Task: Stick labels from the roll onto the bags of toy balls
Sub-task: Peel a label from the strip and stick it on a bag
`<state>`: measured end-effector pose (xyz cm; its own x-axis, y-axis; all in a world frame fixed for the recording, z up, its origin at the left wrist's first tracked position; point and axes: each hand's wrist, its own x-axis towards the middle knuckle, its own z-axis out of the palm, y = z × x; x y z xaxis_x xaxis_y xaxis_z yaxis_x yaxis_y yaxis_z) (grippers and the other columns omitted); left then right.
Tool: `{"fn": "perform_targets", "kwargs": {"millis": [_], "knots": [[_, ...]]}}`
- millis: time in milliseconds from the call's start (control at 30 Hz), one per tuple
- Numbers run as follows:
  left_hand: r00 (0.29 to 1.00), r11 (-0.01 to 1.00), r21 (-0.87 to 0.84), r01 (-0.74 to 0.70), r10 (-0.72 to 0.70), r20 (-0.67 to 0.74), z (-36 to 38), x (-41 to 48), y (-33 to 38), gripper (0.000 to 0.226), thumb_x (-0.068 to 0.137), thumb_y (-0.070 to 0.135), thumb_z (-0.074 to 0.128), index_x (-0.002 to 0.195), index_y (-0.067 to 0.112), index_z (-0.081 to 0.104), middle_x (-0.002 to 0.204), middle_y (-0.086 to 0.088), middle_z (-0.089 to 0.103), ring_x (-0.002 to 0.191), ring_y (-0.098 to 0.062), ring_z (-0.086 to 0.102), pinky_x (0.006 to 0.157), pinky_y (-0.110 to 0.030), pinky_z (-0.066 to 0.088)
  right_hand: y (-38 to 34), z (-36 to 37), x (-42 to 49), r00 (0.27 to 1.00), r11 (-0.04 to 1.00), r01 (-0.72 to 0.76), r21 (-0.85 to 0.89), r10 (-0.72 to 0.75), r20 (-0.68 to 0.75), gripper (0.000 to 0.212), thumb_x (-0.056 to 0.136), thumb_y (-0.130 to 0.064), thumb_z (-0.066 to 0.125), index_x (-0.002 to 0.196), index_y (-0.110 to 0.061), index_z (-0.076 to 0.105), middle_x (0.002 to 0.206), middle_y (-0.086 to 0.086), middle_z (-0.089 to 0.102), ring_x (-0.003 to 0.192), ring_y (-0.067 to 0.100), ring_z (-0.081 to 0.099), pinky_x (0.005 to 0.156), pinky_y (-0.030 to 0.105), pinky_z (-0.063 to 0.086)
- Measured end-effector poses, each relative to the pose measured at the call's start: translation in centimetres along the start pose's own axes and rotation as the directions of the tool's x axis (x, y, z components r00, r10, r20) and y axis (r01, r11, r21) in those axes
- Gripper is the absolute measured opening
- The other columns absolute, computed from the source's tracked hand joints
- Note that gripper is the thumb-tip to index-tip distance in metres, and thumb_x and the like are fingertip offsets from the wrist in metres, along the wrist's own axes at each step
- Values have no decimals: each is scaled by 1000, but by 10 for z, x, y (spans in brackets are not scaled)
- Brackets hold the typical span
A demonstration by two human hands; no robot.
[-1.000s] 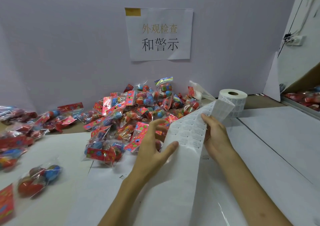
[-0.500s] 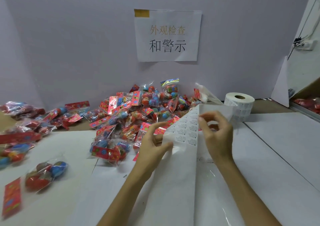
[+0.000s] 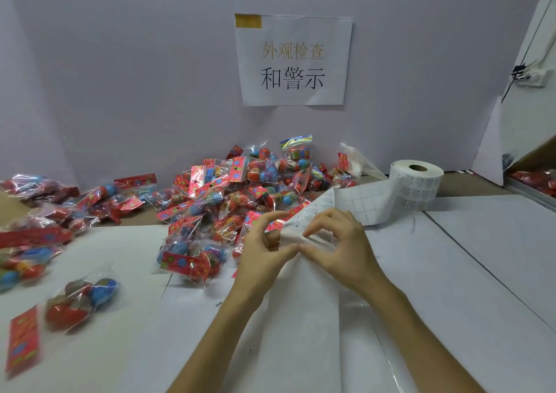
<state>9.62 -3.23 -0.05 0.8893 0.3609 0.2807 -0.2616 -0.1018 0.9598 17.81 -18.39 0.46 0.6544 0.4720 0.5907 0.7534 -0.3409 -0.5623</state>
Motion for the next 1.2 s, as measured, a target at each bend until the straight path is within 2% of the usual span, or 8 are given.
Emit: {"fn": "perform_targets", "kwargs": {"millis": [233, 433, 567, 700, 800, 900, 1067, 1200], "knots": [[998, 994, 93, -62, 60, 28, 3, 0, -1, 62, 78, -20, 61, 118, 27, 64, 102, 15, 68, 95, -35, 60, 78, -55, 54, -4, -2, -1, 998, 999, -31, 41, 33, -47, 13, 78, -22, 85, 78, -24, 72, 91, -15, 63, 97, 9, 55, 83, 38, 48], [997, 987, 148, -62, 54, 54, 6, -2, 0, 69, 76, -20, 60, 114, 38, 63, 105, 26, 64, 98, -10, 64, 80, -48, 61, -2, -4, -1, 996, 995, -72, 72, 75, -42, 20, 81, -12, 81, 70, -21, 67, 83, -11, 65, 90, 9, 59, 74, 16, 42], [997, 988, 151, -35, 25, 69, 5, -2, -1, 74, 74, -21, 60, 112, 42, 63, 110, 23, 65, 101, -20, 68, 78, -47, 63, 1, -6, 1, 983, 991, -100, 86, 112, -147, 23, 83, -7, 77, 70, -20, 65, 73, -11, 64, 79, 7, 60, 68, 8, 42], [994, 966, 242, -90, 74, 75, 5, -3, -3, 57, 82, -8, 64, 110, 41, 64, 118, 15, 65, 74, -18, 65, 71, -31, 61, 4, -12, 3, 934, 968, -155, 199, 209, -289, 16, 89, -12, 74, 77, -21, 68, 74, -12, 69, 74, 3, 62, 67, 7, 44], [976, 910, 356, -214, 213, 41, 6, -4, -3, 28, 92, 9, 67, 104, 33, 68, 107, 16, 67, 85, -8, 63, 70, -16, 53, 4, -15, 5, 896, 950, -155, 270, 250, -367, 7, 93, -21, 72, 86, -20, 69, 78, -11, 70, 75, 8, 64, 66, 10, 47], [955, 854, 447, -266, 296, 5, 6, -4, -4, 11, 91, 17, 67, 96, 26, 70, 97, 11, 66, 88, -8, 58, 67, -16, 49, 2, -15, 4, 870, 949, -141, 282, 255, -423, 6, 94, -25, 71, 90, -23, 69, 76, -12, 68, 72, 9, 64, 61, 8, 45], [971, 876, 419, -237, 229, 69, 6, -7, 0, 14, 89, 9, 69, 92, 23, 72, 79, 6, 67, 72, -11, 60, 61, -17, 50, 2, -15, 4, 865, 951, -114, 286, 237, -442, 7, 91, -24, 75, 91, -22, 68, 73, -10, 67, 69, 10, 64, 61, 10, 45], [960, 893, 377, -244, 166, 227, 11, -15, 3, 15, 90, 12, 62, 89, 22, 74, 60, 2, 64, 52, -17, 61, 54, -36, 53, 1, -14, 4, 885, 956, -99, 276, 212, -415, 13, 88, -21, 78, 97, -20, 69, 86, -13, 69, 79, 7, 66, 66, 13, 51]]}}
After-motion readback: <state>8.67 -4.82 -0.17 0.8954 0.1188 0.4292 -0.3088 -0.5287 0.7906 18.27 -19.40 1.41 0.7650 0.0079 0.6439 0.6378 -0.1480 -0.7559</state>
